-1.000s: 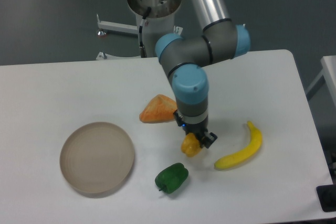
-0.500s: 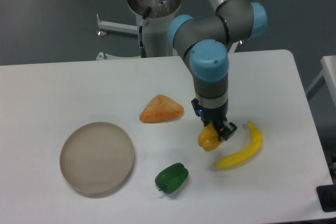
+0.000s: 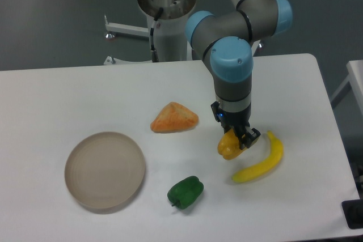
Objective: Pick up the yellow pepper from the table
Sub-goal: 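Lift the yellow pepper up and carry it toward the banana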
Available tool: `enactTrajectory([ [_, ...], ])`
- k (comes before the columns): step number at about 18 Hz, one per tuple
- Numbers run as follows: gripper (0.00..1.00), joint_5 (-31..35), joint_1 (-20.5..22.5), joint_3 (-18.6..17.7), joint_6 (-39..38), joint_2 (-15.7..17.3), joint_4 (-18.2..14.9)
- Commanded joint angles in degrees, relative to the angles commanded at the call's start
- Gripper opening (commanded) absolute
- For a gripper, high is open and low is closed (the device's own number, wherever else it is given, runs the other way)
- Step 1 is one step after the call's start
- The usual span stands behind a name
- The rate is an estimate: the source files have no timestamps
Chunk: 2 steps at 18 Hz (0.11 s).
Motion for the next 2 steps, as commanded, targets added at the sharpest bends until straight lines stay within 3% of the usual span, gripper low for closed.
enactTrajectory([
  [2,0.59,-0.09,-0.09,0.00,-0.09,0.00,0.00],
])
